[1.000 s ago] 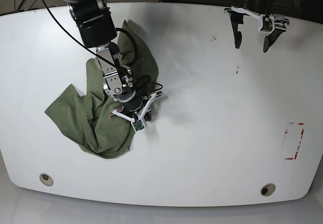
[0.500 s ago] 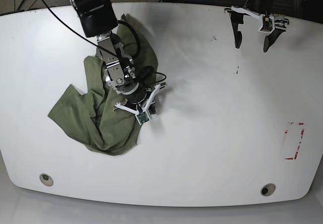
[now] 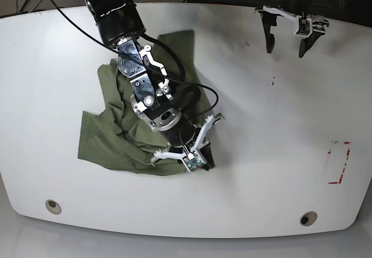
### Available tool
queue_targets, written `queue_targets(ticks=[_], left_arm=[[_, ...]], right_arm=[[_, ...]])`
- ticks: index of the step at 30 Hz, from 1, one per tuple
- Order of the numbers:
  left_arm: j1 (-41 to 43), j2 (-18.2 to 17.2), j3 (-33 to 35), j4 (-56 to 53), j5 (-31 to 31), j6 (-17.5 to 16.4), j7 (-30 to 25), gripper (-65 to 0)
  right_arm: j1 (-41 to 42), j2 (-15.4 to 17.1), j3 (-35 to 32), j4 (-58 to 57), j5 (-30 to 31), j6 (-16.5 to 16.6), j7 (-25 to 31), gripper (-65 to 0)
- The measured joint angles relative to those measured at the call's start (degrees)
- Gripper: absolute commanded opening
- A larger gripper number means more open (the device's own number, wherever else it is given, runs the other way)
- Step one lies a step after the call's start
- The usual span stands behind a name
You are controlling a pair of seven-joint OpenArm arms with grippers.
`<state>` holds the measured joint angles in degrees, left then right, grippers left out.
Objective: Layout the t-shirt on the table in an organized manner, then fold the t-shirt properly
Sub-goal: 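Lift the shirt with the right gripper and reach the left gripper toward it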
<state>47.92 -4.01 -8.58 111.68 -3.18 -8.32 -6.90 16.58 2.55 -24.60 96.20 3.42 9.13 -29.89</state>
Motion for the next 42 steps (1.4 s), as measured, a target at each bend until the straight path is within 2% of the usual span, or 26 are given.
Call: queue_targets(ticks=[11,16,18,21,25,34,42], left_arm=[[-1.8,0.0,3.8,-0.1,0.0,0.0,0.0,-17.8],[-2.5,-0.2,6.1,-0.1,0.0,0.3,0.0,-17.8],[-2.7,-0.2,7.0,-0.1,0.0,0.2,0.0,-17.8],[-3.9,-0.1,8.0,-0.6,0.0,-0.2,0.0,-17.8],[-6.2,0.0,8.8,-2.2,0.1,-0.2,-0.2,-17.8],[-8.3,-0.2,11.5,-6.7,0.1,0.1,0.0,-17.8],[-14.2,0.2,11.4,-11.4,0.1,0.5,0.0,-17.8]], right_arm=[[12.5,-2.1,-0.2,1.0,0.5,0.5,-0.9,-65.0],[19.3,-2.2,-0.4,-0.4,1.2,0.5,-0.8,-65.0],[21.5,-2.0,-1.6,-0.3,0.6,-0.2,-1.3,-65.0],[24.1,-1.8,-3.3,0.1,0.8,0.4,-2.1,-65.0],[24.5,-1.9,-4.5,2.0,0.9,0.9,-2.2,-65.0],[25.4,2.1,-4.4,4.5,0.8,0.8,-2.4,-65.0],[29.2,2.3,-4.4,6.6,1.3,0.9,-2.3,-65.0]])
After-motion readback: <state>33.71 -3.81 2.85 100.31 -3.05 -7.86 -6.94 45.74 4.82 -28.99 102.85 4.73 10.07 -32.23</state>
